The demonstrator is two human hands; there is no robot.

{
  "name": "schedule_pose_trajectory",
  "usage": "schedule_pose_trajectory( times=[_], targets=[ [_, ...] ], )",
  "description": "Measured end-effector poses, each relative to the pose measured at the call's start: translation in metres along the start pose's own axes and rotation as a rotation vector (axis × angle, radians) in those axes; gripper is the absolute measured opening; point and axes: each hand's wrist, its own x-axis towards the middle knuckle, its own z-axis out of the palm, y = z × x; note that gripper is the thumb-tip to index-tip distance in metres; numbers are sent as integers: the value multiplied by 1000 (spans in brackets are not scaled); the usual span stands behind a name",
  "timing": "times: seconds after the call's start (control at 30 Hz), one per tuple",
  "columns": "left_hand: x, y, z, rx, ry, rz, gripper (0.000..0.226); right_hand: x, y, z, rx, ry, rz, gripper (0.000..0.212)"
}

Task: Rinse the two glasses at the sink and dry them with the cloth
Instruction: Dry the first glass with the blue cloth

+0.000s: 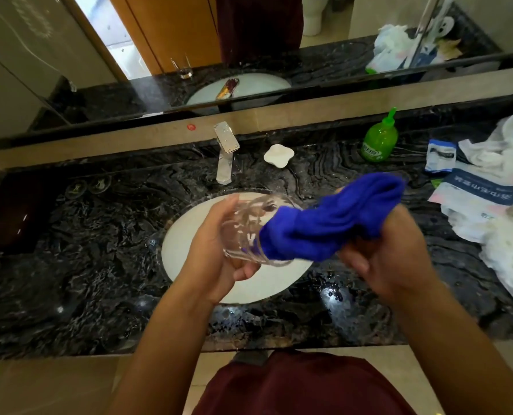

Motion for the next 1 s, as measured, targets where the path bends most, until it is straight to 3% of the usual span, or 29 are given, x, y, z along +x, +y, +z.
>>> schedule_pose_trajectory(
  times=[0.13,0.23,0.3,0.37,0.47,0.57,0.63,0.73,0.8,0.9,1.0],
  targets=[
    [2,-4,-3,-236,-112,-32,46,2,1,-7,358,-11,1,35],
    [-3,-13,10,-463,-227,-96,42,0,6,2,476,-201,-12,37],
    [-5,-19,16,-537,-196,-117,45,-3,5,14,344,-239,-95,29],
    [-4,-20,17,-568,-141,-108,47,-5,3,19,26,-153,-213,7],
    [-3,-18,17,-685,-181,-106,45,-8,17,17,-405,-57,-337,23],
    [-1,-17,20,-634,-197,-54,46,-14,32,26,-338,-8,-292,41],
    [-1,-15,26,-546,-210,-11,48,-16,34,31,-247,40,-358,56],
    [-2,-21,37,-390,-106,-30,43,-15,23,33,-199,58,-377,72],
    [-5,-28,43,-341,-47,-67,39,-11,16,34,-286,56,-399,58],
    [-7,-33,46,-351,-104,-126,42,-1,13,31,-295,90,-412,23],
    [-6,-35,40,-421,-170,-196,43,5,13,29,-145,84,-272,16]
  ],
)
